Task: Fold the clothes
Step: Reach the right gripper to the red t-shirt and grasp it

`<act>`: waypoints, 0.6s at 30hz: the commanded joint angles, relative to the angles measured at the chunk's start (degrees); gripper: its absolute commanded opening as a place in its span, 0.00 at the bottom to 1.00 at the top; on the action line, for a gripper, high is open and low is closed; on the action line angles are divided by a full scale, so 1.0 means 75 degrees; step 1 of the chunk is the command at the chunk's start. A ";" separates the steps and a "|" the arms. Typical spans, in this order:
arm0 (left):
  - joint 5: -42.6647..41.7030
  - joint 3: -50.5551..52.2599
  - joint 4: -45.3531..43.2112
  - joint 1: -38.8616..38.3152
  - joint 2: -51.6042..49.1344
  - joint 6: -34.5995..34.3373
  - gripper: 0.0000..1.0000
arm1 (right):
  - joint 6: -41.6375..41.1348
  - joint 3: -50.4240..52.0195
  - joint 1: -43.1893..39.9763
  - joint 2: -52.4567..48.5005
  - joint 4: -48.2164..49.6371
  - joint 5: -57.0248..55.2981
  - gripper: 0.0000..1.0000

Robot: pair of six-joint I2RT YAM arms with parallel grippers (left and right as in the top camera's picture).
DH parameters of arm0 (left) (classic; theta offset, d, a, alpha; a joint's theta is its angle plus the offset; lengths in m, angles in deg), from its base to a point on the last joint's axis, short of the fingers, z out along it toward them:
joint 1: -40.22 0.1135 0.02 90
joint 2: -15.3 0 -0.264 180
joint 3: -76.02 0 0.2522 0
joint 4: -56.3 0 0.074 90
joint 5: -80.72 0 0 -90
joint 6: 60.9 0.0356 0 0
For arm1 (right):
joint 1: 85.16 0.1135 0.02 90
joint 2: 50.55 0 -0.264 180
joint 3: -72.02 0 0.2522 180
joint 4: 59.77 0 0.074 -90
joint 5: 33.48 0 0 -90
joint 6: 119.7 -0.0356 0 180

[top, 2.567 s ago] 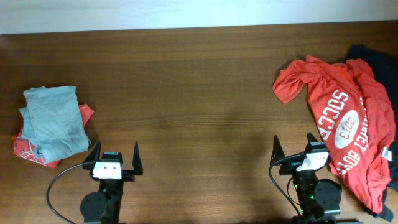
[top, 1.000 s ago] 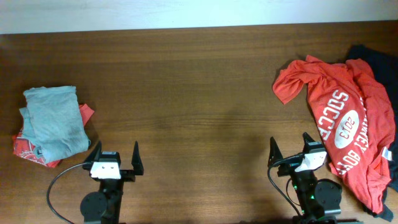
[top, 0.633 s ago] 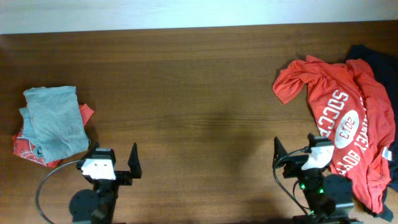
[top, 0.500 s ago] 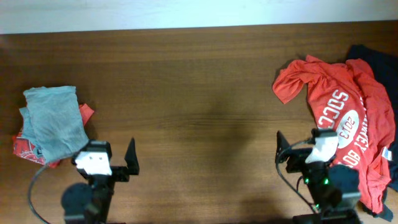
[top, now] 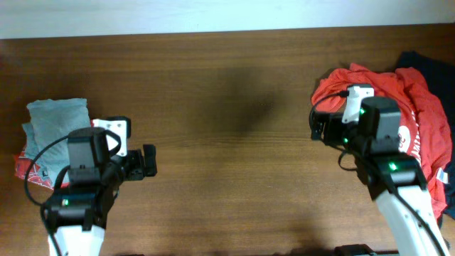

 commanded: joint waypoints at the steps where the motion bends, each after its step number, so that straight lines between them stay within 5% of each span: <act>1: -0.0055 -0.0154 -0.0023 -0.0035 -0.0326 -0.0073 0.99 | 0.0000 -0.0367 -0.0271 -0.0632 0.0128 -0.0833 0.99; 12: -0.0554 -0.0277 -0.0472 -0.0023 -0.0481 -0.0076 0.99 | 0.0370 -0.0577 -0.1868 -0.1367 0.1172 -0.2186 0.99; 18: -0.0720 -0.0321 -0.0475 -0.0023 -0.0484 -0.0076 0.99 | 0.0105 -0.1017 -0.3926 -0.2229 0.1422 -0.0510 0.99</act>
